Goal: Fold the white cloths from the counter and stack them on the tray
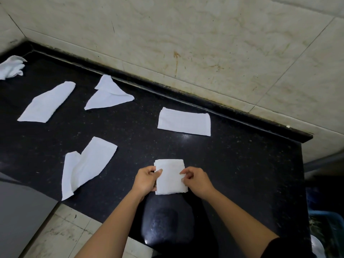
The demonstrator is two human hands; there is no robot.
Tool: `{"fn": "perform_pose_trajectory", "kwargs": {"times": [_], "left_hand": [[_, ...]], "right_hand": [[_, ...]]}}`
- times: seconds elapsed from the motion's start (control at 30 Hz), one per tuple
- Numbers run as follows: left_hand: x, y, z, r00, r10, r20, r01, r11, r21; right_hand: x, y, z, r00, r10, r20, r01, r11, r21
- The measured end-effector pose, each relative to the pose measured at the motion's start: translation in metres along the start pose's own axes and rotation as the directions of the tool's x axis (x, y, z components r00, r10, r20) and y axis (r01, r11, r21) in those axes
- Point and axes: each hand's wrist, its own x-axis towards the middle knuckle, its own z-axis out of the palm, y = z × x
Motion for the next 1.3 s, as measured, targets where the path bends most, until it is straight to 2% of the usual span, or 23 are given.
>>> {"fn": "perform_pose_trajectory", "kwargs": {"times": [0.17, 0.27, 0.33, 0.4, 0.5, 0.57, 0.67, 0.83, 0.9, 0.97, 1.03, 1.07, 1.2, 1.3], "left_hand": [[0.003, -0.001, -0.004, 1.000, -0.003, -0.024, 0.005, 0.997, 0.073], [0.004, -0.002, -0.008, 0.997, 0.012, -0.081, 0.005, 0.979, 0.205], [0.004, -0.002, -0.010, 0.990, 0.076, -0.120, -0.034, 0.948, 0.316], [0.003, -0.004, -0.011, 0.974, 0.192, -0.120, -0.107, 0.858, 0.502], [-0.002, -0.007, -0.009, 0.948, 0.318, -0.006, -0.216, 0.658, 0.722], [-0.003, -0.010, -0.010, 0.947, 0.319, 0.041, -0.238, 0.608, 0.757], [-0.001, -0.012, -0.013, 0.957, 0.288, 0.047, -0.220, 0.607, 0.764], [-0.003, -0.009, -0.011, 0.962, 0.270, 0.043, -0.202, 0.598, 0.776], [-0.005, -0.009, -0.010, 0.965, 0.253, 0.062, -0.204, 0.587, 0.784], [-0.008, -0.010, -0.009, 0.967, 0.237, 0.090, -0.212, 0.561, 0.800], [-0.009, -0.009, -0.007, 0.970, 0.226, 0.093, -0.207, 0.555, 0.806], [-0.009, -0.009, -0.007, 0.971, 0.221, 0.089, -0.202, 0.561, 0.803], [-0.009, -0.006, -0.005, 0.980, 0.177, 0.085, -0.179, 0.621, 0.763], [-0.010, -0.008, -0.007, 0.988, 0.128, 0.090, -0.154, 0.692, 0.705]], "right_hand": [[0.005, -0.001, 0.005, 1.000, -0.008, -0.014, 0.007, 0.999, -0.037], [0.006, -0.002, 0.006, 1.000, -0.013, -0.012, 0.012, 0.998, -0.055], [0.008, -0.004, 0.006, 0.999, -0.020, -0.028, 0.019, 0.999, -0.037], [0.012, -0.007, 0.006, 0.998, -0.020, -0.053, 0.021, 1.000, 0.016], [0.017, -0.016, 0.007, 0.999, 0.035, -0.018, -0.032, 0.988, 0.153], [0.019, -0.023, 0.010, 0.994, 0.102, 0.037, -0.108, 0.963, 0.246], [0.020, -0.026, 0.011, 0.979, 0.182, 0.094, -0.204, 0.915, 0.347], [0.024, -0.022, 0.001, 0.974, 0.205, 0.098, -0.227, 0.857, 0.462], [0.020, -0.016, -0.004, 0.985, 0.141, 0.101, -0.170, 0.901, 0.400], [0.014, -0.006, -0.008, 0.989, 0.048, 0.142, -0.073, 0.981, 0.178], [0.008, 0.003, -0.009, 0.985, 0.034, 0.168, -0.029, 0.999, -0.038], [0.006, 0.006, -0.009, 0.987, 0.046, 0.156, -0.034, 0.996, -0.080], [0.005, 0.002, -0.010, 0.995, 0.092, 0.027, -0.089, 0.992, -0.088], [0.005, -0.005, -0.006, 0.992, 0.128, -0.013, -0.129, 0.990, -0.059]]}}
